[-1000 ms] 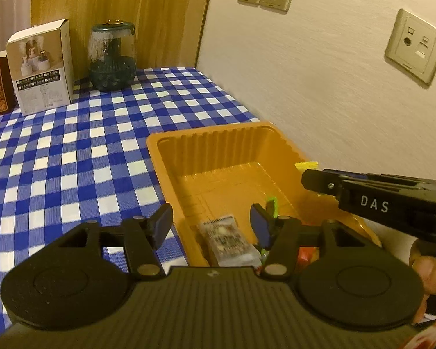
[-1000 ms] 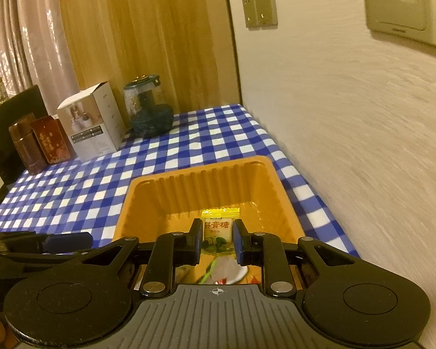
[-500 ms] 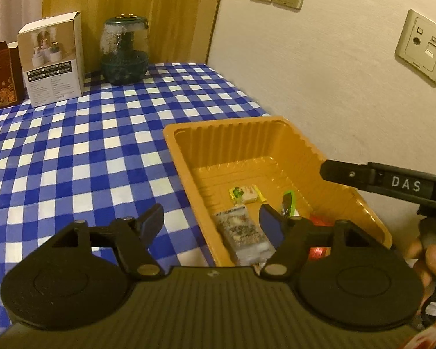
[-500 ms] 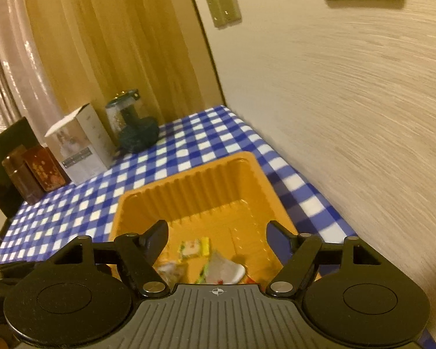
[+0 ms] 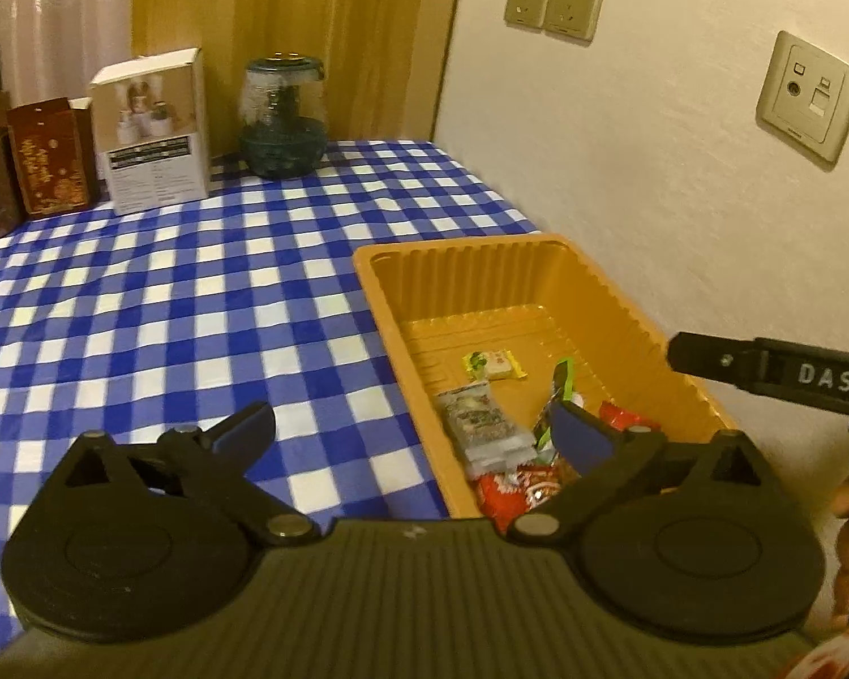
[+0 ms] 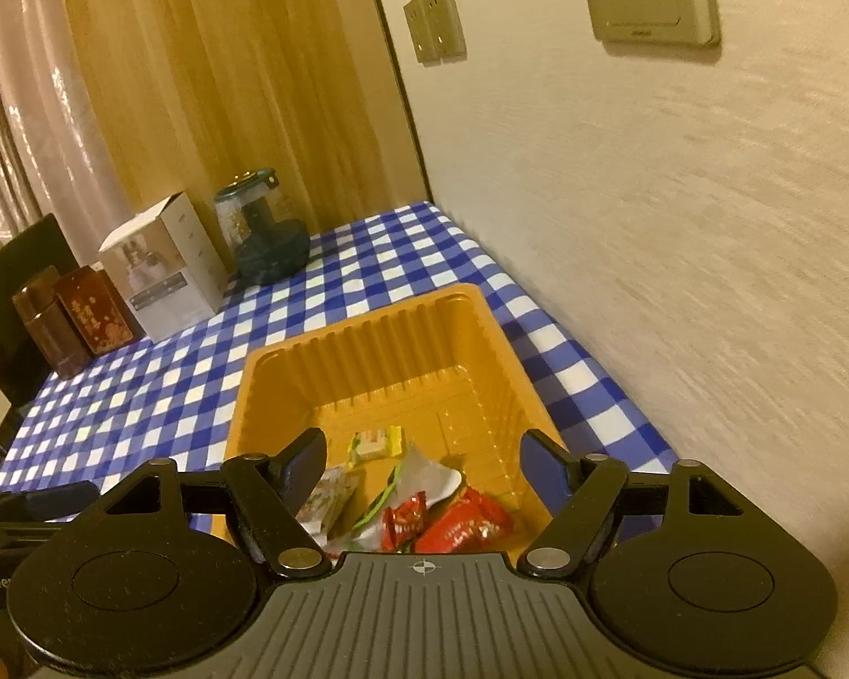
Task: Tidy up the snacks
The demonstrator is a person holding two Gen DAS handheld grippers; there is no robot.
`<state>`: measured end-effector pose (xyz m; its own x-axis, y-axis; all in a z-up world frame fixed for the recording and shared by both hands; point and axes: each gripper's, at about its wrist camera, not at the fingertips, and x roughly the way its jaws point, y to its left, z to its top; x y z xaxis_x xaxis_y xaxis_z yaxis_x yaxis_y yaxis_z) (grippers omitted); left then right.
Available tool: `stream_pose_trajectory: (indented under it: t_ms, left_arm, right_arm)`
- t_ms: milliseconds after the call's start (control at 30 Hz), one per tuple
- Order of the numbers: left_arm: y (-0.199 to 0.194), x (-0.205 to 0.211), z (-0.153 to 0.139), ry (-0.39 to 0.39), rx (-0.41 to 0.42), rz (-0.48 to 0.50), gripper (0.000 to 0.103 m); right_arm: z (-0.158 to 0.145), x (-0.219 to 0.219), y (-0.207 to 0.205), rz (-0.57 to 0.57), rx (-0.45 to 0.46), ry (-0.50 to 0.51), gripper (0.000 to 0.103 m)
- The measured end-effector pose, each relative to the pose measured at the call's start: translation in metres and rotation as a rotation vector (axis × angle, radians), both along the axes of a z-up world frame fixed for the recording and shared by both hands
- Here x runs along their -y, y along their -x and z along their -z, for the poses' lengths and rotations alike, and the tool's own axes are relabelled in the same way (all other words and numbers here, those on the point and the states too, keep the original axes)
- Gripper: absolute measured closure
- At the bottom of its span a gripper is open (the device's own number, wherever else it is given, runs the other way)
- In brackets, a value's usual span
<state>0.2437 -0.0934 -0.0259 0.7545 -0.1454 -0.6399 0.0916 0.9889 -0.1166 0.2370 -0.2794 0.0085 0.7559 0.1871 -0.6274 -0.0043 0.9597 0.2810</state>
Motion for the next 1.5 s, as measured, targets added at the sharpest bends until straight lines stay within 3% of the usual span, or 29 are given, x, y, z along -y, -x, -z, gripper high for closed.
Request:
stream_pose_trajectory:
  t_ms: [467,1000,1500]
  left_arm:
    - [0.054,0.0,-0.021,-0.001,-0.002,-0.05,0.0]
    - [0.122,-0.019,-0.045,0.052,-0.013,-0.104,0.0]
    - [0.183,-0.042,-0.065,0.035,0.008,-0.134,0.0]
  right_arm:
    - [-0.023,-0.003,0.046,-0.029,-0.028,-0.007,0.023]
    - [-0.056,-0.022,0.103,-0.068,0.001,-0.003,0.023]
    - [-0.071,-0.044,0.166,-0.084,-0.006,0.014,0.023]
